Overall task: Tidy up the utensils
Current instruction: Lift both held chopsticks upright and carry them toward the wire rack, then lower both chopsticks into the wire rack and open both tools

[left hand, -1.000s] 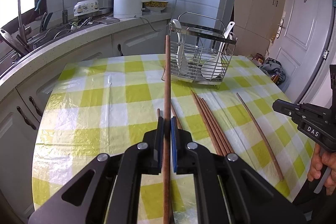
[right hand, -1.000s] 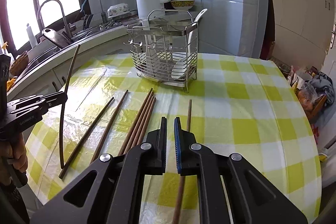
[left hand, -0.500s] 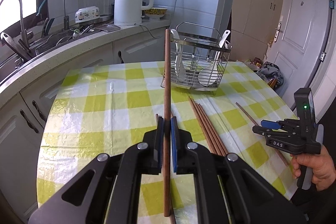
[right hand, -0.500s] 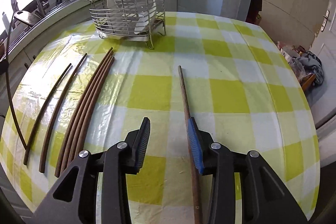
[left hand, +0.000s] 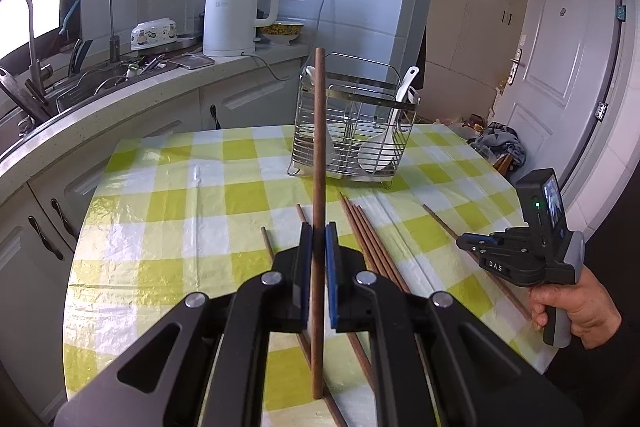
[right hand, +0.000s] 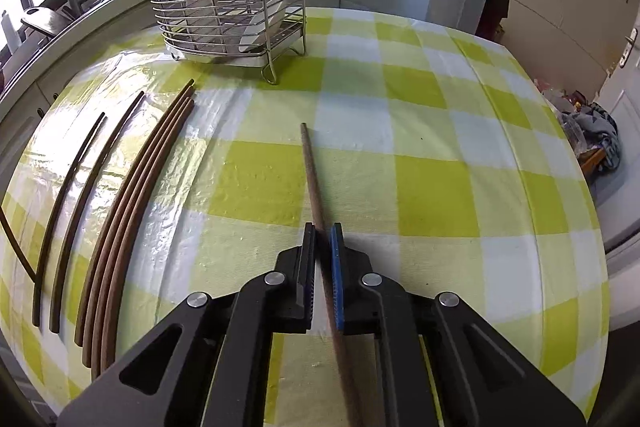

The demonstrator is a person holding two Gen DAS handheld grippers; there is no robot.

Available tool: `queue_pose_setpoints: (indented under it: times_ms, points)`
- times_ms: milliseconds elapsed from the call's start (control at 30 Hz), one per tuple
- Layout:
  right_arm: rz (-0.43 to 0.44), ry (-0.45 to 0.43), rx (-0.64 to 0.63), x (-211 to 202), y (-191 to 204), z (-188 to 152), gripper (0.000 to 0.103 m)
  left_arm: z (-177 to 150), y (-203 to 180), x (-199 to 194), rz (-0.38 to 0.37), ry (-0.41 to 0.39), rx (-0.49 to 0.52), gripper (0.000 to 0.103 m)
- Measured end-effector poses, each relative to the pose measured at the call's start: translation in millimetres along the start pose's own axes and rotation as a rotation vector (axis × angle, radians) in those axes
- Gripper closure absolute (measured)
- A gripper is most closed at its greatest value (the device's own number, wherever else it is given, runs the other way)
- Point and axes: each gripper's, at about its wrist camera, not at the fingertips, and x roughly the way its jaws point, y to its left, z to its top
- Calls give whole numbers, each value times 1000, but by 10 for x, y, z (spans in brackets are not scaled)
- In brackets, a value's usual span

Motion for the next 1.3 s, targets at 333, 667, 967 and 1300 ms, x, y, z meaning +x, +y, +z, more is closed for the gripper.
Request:
queue_pose_setpoints:
  times_ms: [333,667,967,1300]
  points:
    - [31,-127,21,-575,17,105,96,96,-111,-16,-42,-19,13,96]
    - [68,-279,35,-1332,41,164,96,192,-203,-68,-76,-39,21,96]
    - [98,-341,42,-1588,51,254,96,262,-210,-6,-107,-23,4,96]
    - [135,-396,18,-1818,84,721,96,741,-194,-34,-140,-47,22,97]
